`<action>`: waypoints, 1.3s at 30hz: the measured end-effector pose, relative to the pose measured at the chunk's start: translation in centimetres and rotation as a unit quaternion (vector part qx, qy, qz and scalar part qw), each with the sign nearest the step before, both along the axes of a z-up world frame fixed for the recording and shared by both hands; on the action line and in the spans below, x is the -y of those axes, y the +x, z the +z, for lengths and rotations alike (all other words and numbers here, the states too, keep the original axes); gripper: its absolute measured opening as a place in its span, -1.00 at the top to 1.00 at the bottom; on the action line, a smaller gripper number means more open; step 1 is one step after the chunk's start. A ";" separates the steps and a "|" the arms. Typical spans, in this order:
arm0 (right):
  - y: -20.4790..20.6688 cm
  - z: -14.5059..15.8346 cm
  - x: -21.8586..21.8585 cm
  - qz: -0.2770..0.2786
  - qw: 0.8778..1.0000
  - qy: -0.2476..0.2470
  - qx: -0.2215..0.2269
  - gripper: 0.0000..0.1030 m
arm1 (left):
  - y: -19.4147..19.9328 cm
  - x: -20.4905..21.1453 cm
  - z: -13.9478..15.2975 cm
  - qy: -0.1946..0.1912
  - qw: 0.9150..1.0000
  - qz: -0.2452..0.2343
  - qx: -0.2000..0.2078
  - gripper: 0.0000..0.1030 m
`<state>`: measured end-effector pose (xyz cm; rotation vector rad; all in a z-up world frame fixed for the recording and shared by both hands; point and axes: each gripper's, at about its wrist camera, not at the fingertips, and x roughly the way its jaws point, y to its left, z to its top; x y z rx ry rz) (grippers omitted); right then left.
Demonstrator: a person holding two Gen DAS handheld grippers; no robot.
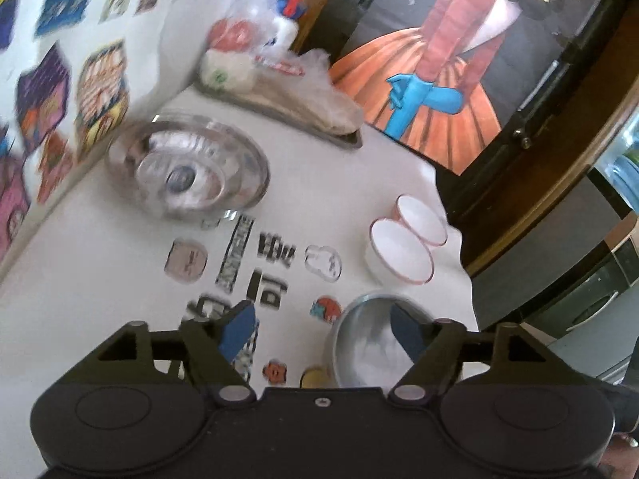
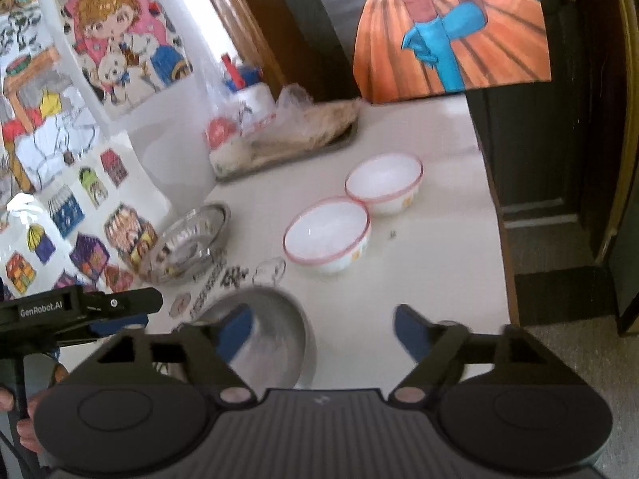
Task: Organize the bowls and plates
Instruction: 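Lower the steel bowl onto the table and open both tools, then reach both tools toward the rim of the larger red-rimmed white bowl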
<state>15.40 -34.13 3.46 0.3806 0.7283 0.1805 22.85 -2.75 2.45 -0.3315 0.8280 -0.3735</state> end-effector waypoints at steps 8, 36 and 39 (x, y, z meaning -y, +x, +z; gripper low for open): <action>2.9 0.7 1.5 -0.022 1.000 0.004 0.022 -0.94 | 3.6 1.7 1.1 0.033 0.998 -0.032 0.039 -0.92; 10.7 -5.3 2.0 -0.045 0.997 0.056 -0.034 -0.11 | 13.4 9.3 -4.0 0.053 0.993 -0.101 -0.013 -0.56; 10.8 -5.6 2.0 -0.045 0.997 0.059 -0.038 -0.10 | 13.6 9.3 -4.3 0.046 0.994 -0.100 -0.021 -0.45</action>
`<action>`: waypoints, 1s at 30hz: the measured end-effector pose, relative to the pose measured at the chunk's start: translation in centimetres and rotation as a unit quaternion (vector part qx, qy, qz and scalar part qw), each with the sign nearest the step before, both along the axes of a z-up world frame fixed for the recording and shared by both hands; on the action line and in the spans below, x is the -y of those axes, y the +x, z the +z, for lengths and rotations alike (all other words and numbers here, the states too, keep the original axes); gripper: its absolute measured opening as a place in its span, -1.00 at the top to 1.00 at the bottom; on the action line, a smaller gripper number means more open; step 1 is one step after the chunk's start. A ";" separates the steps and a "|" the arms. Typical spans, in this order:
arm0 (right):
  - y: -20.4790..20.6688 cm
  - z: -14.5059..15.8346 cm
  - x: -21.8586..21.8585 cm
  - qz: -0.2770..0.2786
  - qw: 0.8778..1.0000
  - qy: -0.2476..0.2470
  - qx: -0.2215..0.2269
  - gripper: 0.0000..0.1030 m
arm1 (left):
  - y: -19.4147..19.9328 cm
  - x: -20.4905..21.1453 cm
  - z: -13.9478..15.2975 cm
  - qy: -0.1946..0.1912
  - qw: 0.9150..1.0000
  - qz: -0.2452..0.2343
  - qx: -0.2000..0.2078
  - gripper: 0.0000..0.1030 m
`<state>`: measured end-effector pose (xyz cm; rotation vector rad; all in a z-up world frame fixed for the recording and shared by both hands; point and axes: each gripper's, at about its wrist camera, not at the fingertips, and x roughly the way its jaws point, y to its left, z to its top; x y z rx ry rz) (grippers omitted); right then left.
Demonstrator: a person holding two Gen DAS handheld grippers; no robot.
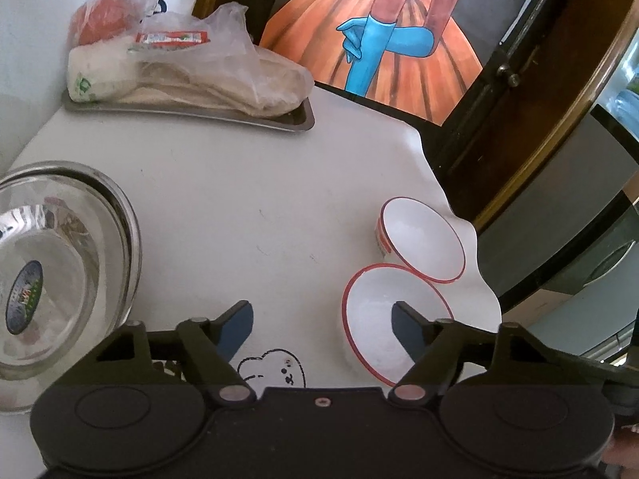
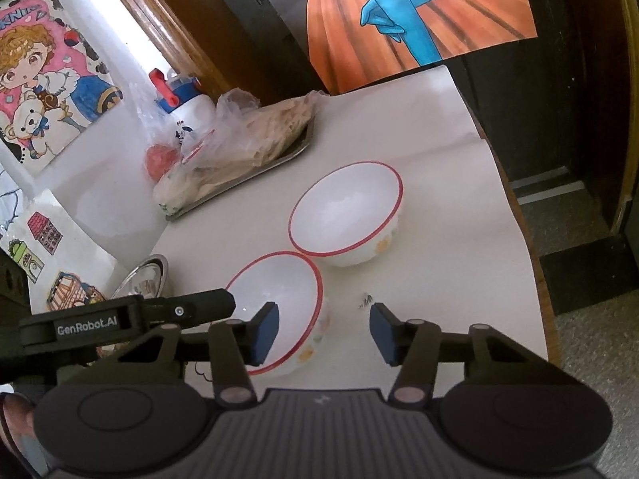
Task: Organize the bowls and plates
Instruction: 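Reach both tools toward the rim of the larger red-rimmed white bowl, then close the left tool on the white bowl rim while the right tool grips it too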
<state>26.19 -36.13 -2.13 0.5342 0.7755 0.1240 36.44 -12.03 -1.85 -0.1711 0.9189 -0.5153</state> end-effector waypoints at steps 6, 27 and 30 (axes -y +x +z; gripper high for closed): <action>0.3 -0.5 -0.1 -0.001 1.000 -0.001 -0.007 0.01 | 0.4 -0.3 -0.8 -0.008 1.000 -0.003 -0.019 -0.07; 0.3 -0.1 -1.1 0.003 1.000 -0.004 -0.008 0.67 | 0.2 1.0 -0.5 -0.015 0.999 -0.009 -0.031 0.85; 0.1 0.5 -1.0 -0.001 1.000 0.002 -0.007 0.68 | 0.0 0.9 0.0 -0.020 0.999 -0.003 -0.028 0.86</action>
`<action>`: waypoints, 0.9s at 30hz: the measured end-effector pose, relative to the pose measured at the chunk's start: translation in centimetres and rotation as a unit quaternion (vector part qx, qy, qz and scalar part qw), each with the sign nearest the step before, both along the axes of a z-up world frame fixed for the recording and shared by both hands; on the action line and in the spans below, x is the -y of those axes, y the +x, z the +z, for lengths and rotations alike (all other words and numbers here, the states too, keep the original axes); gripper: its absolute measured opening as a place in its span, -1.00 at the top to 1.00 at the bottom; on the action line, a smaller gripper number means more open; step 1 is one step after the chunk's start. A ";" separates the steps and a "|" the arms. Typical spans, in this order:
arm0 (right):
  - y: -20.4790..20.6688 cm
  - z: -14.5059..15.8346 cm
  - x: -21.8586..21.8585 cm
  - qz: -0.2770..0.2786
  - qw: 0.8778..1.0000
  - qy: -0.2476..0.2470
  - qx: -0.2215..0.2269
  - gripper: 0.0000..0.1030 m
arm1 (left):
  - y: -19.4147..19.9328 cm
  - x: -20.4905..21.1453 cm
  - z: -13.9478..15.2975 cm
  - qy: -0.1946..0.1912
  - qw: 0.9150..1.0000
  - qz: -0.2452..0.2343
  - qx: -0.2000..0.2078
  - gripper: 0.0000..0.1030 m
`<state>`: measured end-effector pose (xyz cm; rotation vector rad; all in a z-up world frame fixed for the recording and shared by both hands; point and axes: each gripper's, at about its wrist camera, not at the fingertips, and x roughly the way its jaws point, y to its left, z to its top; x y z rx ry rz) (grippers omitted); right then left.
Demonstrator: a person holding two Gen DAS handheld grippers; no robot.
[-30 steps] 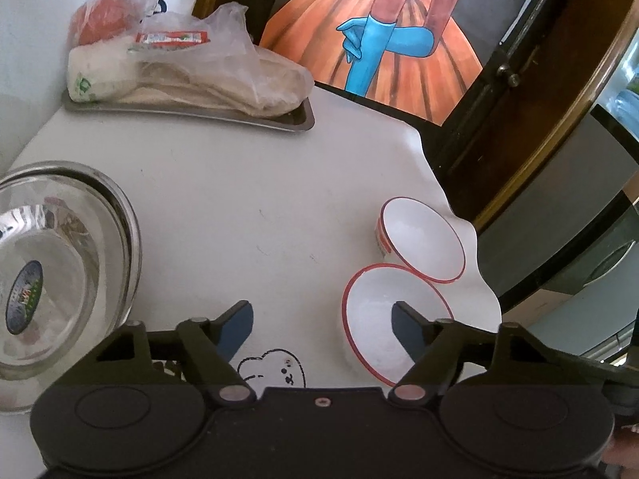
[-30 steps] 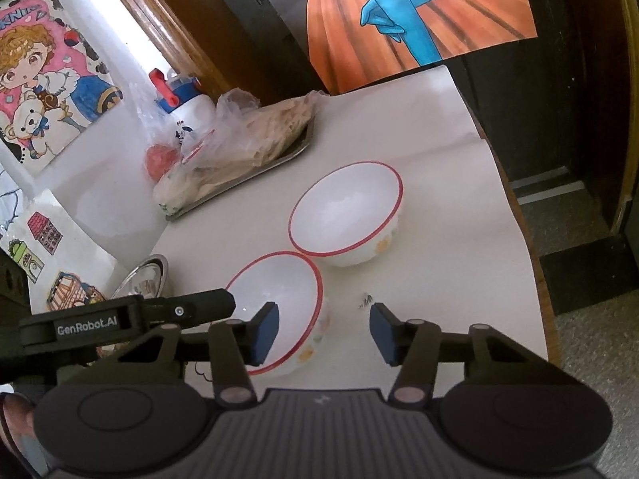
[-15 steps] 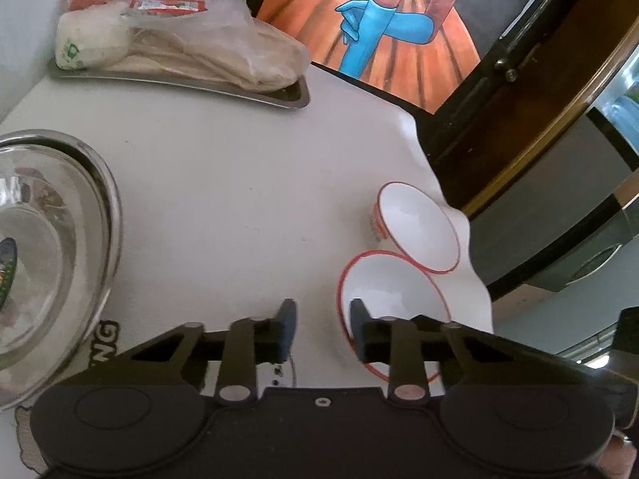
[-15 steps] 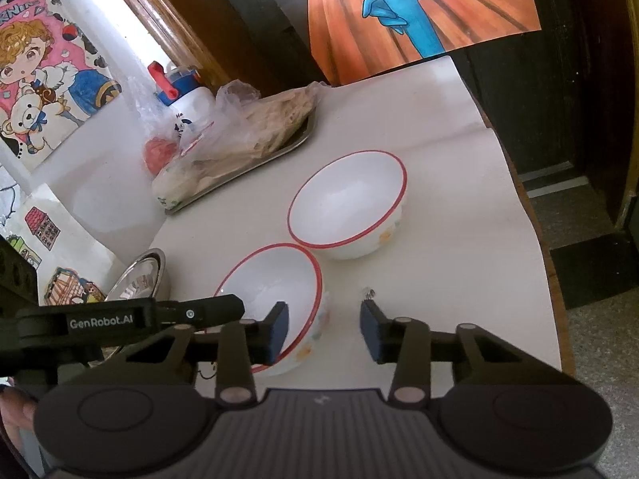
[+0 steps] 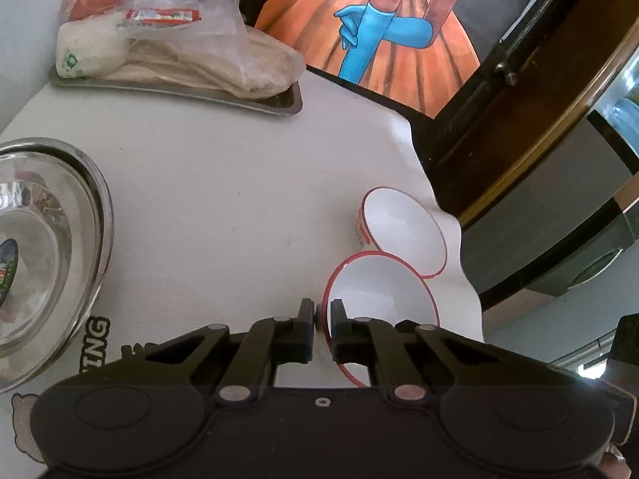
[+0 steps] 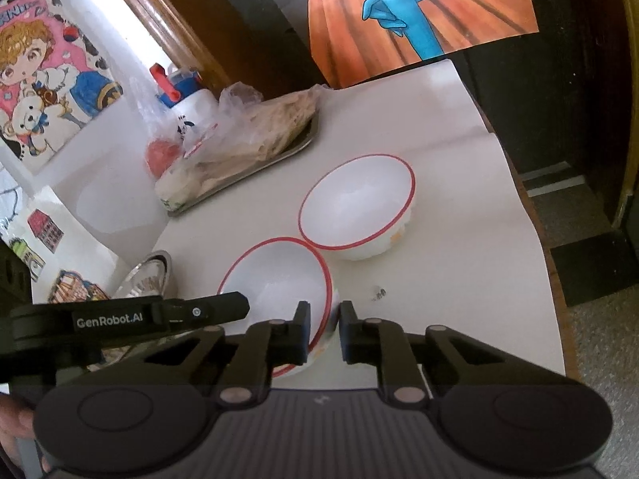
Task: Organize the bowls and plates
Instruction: 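Close the left tool on the white bowl rim while the right tool grips it too, then carry the white bowl with both tools and lower it into the steel bowl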
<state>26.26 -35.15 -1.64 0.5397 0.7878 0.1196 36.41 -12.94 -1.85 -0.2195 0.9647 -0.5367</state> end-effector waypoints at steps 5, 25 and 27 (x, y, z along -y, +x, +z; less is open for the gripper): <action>-1.0 1.8 -0.1 -0.002 1.000 -0.005 0.012 0.68 | -1.1 -0.1 2.0 0.000 1.000 -0.001 0.022 0.86; -9.8 6.9 -4.2 0.040 0.999 -0.027 0.023 0.68 | -11.5 -4.8 6.3 -0.020 0.999 0.009 0.041 0.86; -10.6 6.7 -4.4 0.041 0.999 -0.024 0.020 0.68 | -12.4 -5.1 6.0 -0.023 0.999 0.009 0.040 0.85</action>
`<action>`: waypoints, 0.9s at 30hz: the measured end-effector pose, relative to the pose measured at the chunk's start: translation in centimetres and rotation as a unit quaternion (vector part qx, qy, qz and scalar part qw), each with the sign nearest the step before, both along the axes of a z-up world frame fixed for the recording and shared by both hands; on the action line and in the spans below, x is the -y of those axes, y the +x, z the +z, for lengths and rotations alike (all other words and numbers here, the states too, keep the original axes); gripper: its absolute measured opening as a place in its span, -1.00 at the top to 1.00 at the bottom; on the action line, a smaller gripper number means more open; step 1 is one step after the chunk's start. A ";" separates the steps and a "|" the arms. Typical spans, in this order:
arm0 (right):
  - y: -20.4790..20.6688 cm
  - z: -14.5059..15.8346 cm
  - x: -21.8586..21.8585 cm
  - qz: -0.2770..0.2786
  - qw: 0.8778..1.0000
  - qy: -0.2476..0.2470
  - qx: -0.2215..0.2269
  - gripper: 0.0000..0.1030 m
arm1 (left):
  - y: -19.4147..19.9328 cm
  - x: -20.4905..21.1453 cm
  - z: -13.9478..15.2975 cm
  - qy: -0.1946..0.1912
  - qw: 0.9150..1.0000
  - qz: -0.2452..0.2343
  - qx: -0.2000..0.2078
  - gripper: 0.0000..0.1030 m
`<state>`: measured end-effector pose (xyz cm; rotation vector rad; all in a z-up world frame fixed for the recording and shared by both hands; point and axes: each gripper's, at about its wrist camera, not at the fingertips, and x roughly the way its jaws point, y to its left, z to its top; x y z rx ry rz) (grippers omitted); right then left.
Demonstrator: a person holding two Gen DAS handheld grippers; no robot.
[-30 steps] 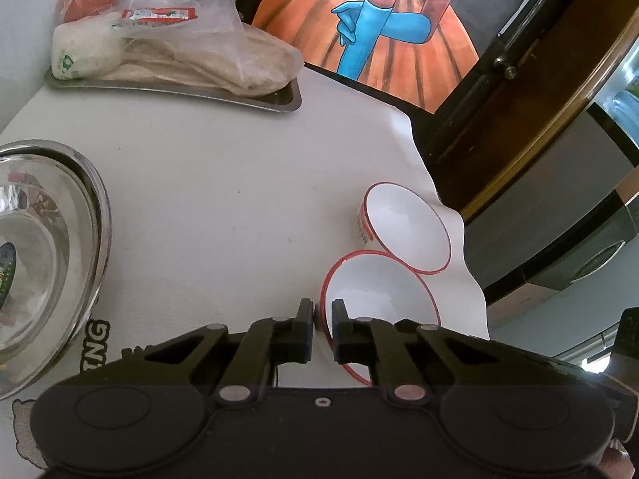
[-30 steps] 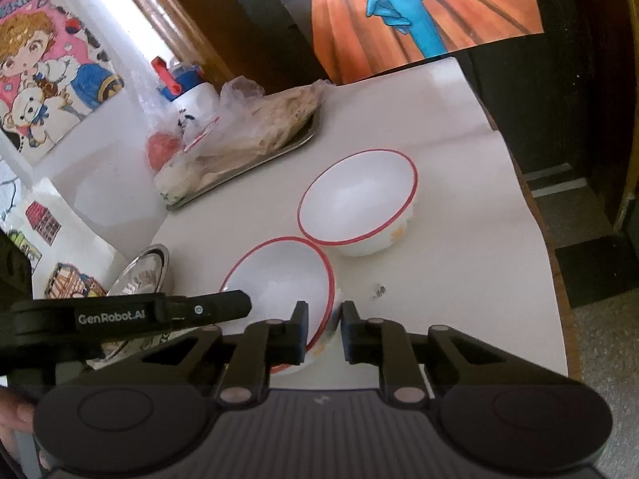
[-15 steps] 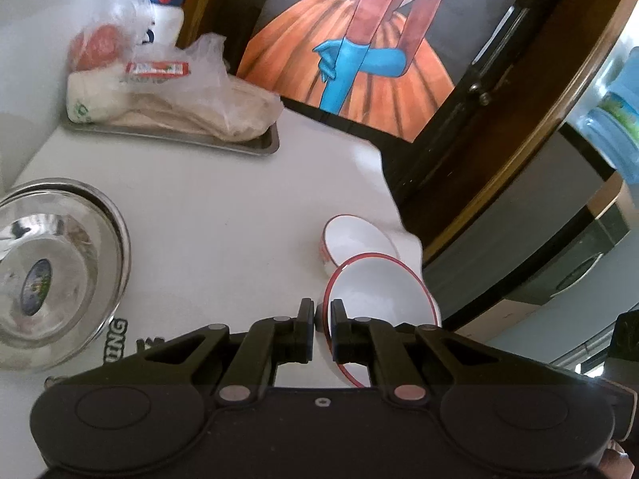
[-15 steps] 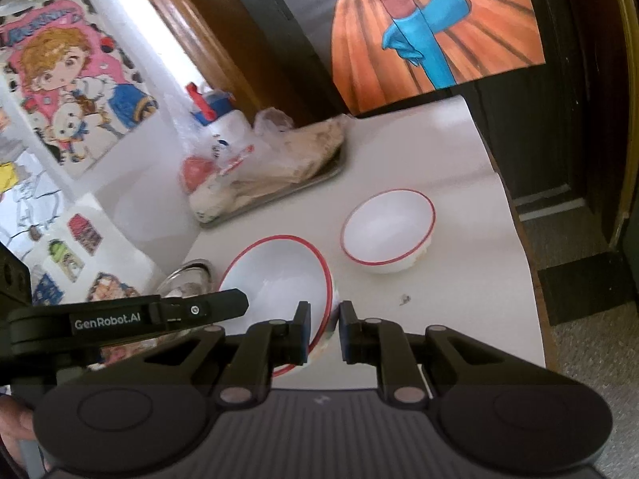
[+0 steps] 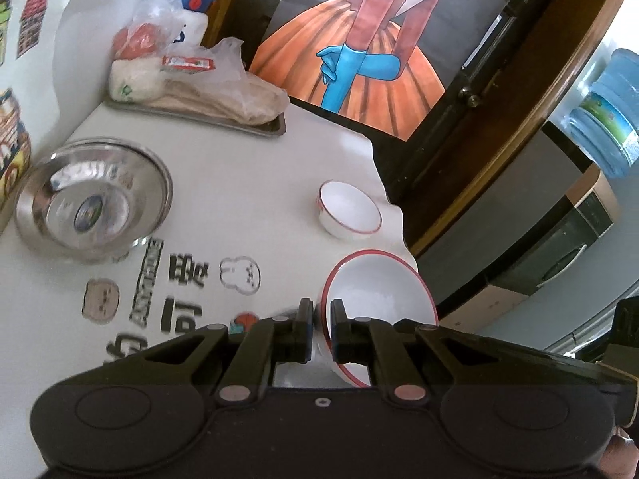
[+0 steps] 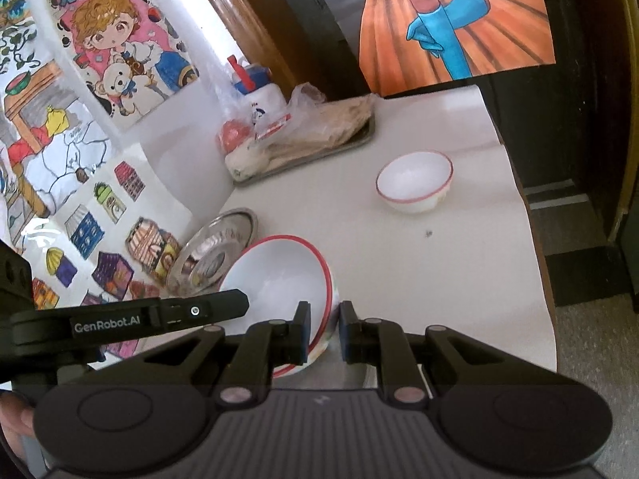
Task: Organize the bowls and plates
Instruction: 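Carry the white bowl with both tools and lower it into the steel bowl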
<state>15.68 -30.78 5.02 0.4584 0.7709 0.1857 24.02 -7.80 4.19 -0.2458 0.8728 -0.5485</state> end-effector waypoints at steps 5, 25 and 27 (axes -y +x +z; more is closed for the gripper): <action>-1.3 -0.5 -0.4 0.007 1.000 -0.001 -0.009 0.67 | -1.7 -0.6 -0.6 -0.003 1.000 0.002 -0.007 0.83; -0.1 -2.4 -2.7 0.038 0.997 -0.041 -0.054 0.63 | -1.4 -0.5 -2.7 0.048 0.997 0.013 -0.052 0.83; 0.2 -2.6 -2.6 0.039 0.997 -0.042 -0.057 0.63 | -1.3 -0.5 -2.9 0.049 0.997 0.013 -0.055 0.83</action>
